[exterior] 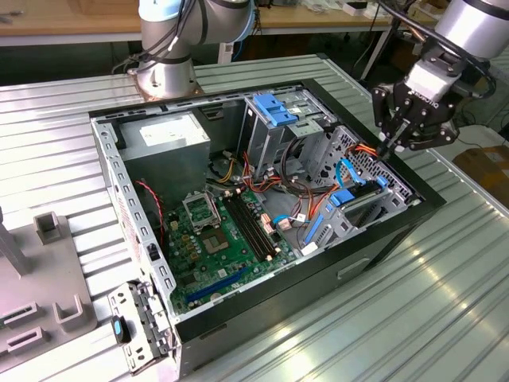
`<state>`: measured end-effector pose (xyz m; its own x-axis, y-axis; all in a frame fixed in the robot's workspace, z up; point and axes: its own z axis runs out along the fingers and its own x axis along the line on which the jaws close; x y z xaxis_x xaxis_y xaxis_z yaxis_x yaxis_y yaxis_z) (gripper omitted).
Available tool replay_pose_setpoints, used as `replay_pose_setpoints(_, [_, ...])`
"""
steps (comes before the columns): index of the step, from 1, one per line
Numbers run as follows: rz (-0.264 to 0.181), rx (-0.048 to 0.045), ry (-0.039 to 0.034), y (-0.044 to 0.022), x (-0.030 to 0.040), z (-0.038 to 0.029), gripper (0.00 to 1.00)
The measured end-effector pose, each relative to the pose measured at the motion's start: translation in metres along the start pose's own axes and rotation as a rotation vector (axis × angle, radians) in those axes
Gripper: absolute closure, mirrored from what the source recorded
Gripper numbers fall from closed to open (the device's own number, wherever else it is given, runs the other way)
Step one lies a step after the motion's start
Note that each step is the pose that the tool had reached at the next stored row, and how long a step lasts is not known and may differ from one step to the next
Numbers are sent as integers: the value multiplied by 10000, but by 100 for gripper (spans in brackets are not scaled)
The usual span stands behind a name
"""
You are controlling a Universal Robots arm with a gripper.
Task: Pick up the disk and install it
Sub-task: 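Insert the first disk wire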
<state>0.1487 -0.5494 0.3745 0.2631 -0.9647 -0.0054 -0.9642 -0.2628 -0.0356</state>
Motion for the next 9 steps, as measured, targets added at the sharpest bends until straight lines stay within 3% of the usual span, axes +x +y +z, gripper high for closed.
replay_pose_setpoints(2, [436,3,16,0,0,3,84])
replay_pose_setpoints(5, [1594,9,57,0,0,8,84])
replay_pose_setpoints(9, [1757,10,63,36,-9,7,84])
